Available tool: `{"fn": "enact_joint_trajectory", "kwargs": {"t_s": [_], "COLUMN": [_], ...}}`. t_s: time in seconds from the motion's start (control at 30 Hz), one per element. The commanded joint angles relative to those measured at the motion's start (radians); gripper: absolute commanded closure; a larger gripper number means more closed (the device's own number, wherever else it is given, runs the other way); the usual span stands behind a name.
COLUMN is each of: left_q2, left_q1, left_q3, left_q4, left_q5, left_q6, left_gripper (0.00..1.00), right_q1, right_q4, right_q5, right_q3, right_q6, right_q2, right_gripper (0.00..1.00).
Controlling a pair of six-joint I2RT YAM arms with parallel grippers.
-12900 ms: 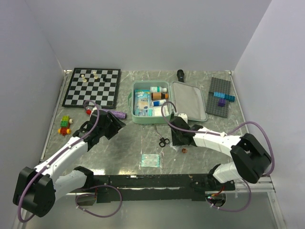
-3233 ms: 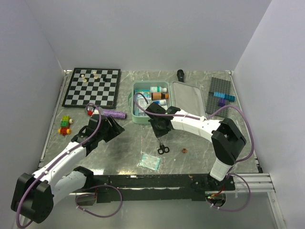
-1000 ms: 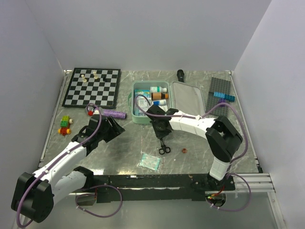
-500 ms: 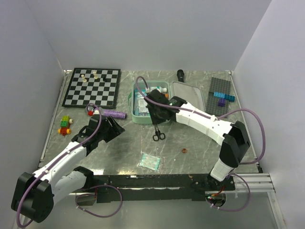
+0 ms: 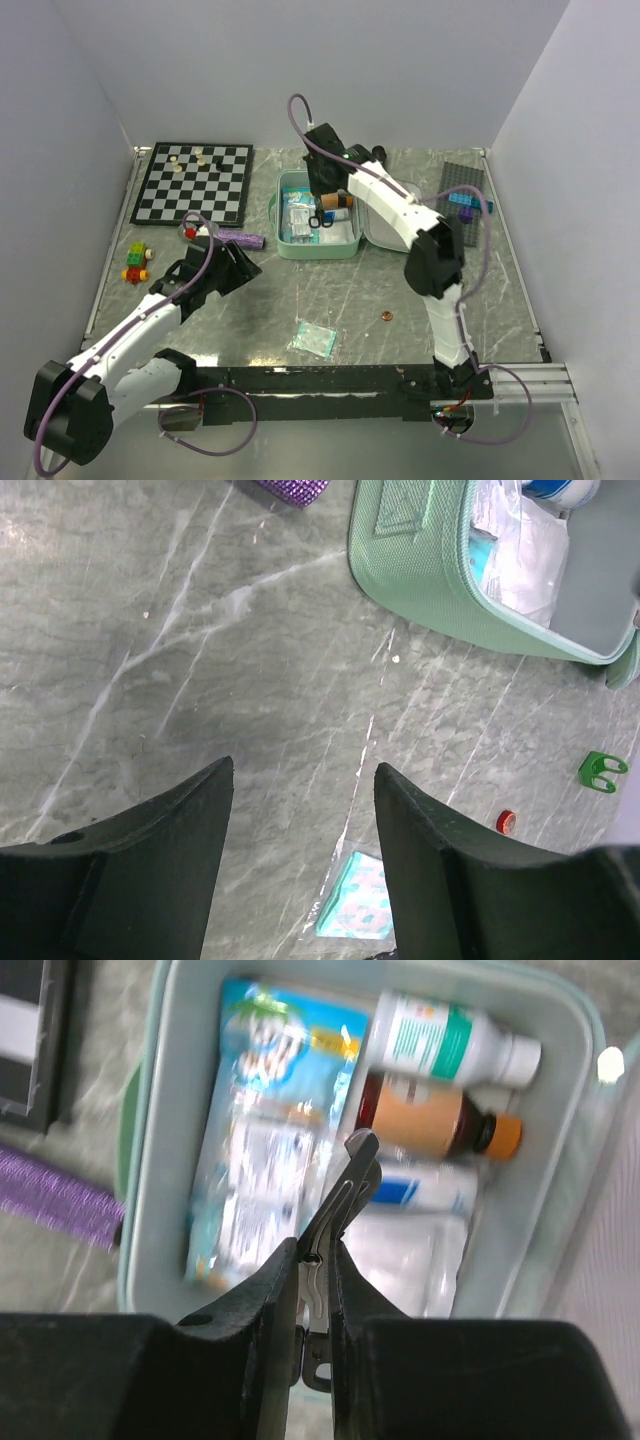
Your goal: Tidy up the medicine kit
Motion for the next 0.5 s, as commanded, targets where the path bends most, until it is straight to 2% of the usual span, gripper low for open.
{"fn": "enact_joint_trajectory", "kwargs": {"t_s": [0.0,0.23,0.27,0.4,0.47], "left_q2": [0.006,-0.002,0.001,0.01,0.013], "left_q1": [0.003,0.003,0.003,0.003,0.003], "left_q3": [0.052,0.036,0.036,0.036,0.037], "left_q4": [-0.02,-0.014,-0.014,-0.005,-0.005], "left_q5": [-0.043,-0.051,-0.049,-0.045,-0.042], "left_q6": [0.033,0.029,0.03,0.03,0.029], "left_gripper": [0.37,0.37,0.37,0.37,0.37], "right_q1": [-0.007,-0.019,-0.019,-0.018,-0.016], "right_q4": [-0.065,-0.013,-0.013,0.053,0.096], "right_q5": [-0.007,-0.035,-0.038,-0.071,-0.07], "right_q3": [0.217,0.192,0.192,0.128,0.085], "right_q6": [-0.037,-0.025,-0.022,-0.009,0.003], "right_q2": [0.134,0.197,0.199,0.153,0.106], "right_gripper": [0.92,0.9,0.87,0.61,0.51]}}
